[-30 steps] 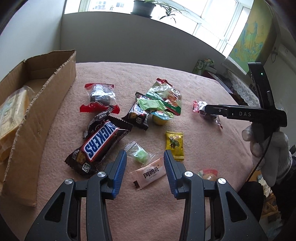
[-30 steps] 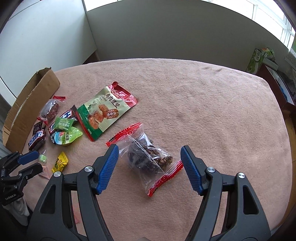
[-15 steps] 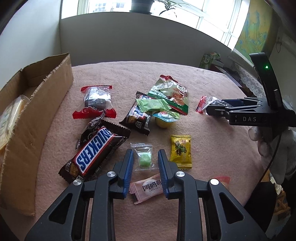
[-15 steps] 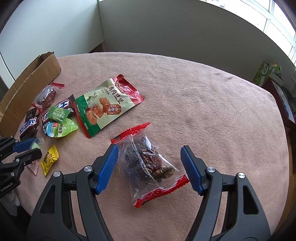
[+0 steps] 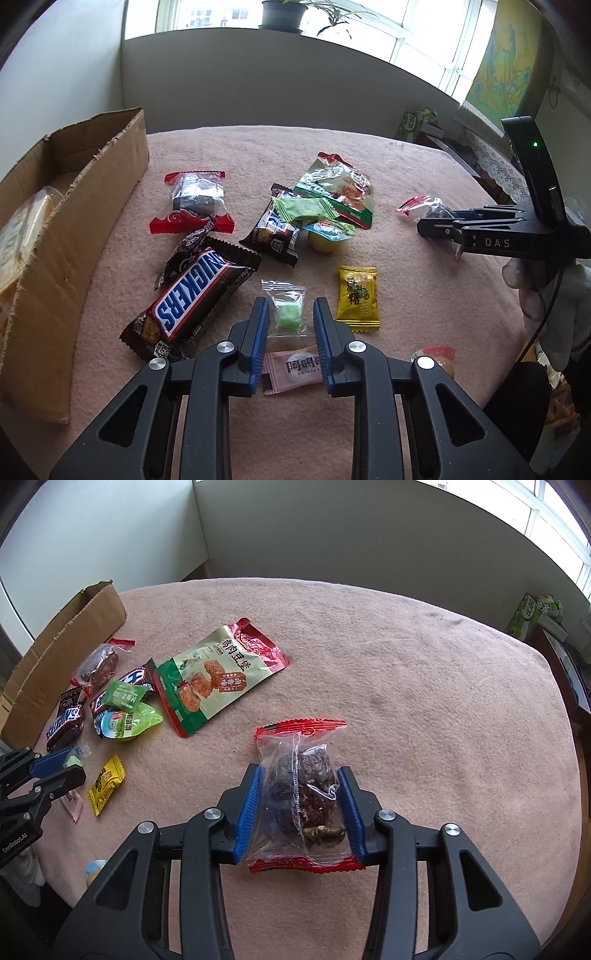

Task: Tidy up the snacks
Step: 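Carry the date bag with the right tool and drop it into the box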

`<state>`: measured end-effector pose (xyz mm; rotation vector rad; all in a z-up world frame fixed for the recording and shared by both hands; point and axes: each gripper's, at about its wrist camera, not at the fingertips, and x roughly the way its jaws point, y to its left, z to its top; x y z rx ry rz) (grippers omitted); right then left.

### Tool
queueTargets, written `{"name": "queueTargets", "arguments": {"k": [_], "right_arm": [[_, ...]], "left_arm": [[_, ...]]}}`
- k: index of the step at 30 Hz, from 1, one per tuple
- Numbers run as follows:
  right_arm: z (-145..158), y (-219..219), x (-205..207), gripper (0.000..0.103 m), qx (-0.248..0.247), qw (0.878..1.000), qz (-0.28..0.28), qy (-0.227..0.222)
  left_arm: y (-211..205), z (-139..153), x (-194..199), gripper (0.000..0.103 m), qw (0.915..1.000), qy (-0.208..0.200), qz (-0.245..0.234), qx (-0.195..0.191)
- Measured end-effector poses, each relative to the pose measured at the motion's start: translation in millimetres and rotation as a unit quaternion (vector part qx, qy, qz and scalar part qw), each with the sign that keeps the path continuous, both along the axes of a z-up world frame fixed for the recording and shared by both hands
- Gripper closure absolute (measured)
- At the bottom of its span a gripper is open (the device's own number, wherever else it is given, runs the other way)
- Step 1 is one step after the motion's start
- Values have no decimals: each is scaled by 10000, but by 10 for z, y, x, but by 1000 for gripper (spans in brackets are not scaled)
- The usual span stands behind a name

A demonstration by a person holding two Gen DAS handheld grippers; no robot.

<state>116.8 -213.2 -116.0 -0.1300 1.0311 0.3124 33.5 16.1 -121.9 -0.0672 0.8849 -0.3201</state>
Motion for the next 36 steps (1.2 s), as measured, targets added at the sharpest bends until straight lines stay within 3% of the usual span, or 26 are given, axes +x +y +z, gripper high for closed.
{"name": "queueTargets", "arguments": {"k": [10, 16, 22, 29, 36], "right_arm": [[438, 157, -160, 62, 265, 9987, 139, -405], [746, 650, -274, 62, 530, 9944, 606, -689], [913, 1345, -337, 62, 738, 9867, 1188, -824], [956, 2106, -305, 62, 965, 9780, 1669, -790], [894, 2659, -251, 62, 973, 9748, 1860, -749]], "left_arm": [[179, 267, -131, 80, 9988, -408, 190, -201], [507, 524, -262, 80, 9938, -882, 617, -284], [1036, 714, -364, 80, 9810, -1312, 1404, -278], [1536, 690, -368, 80, 9655, -1399, 2188, -191], [1703, 556, -348, 80, 9636, -1226, 2373, -103]]}}
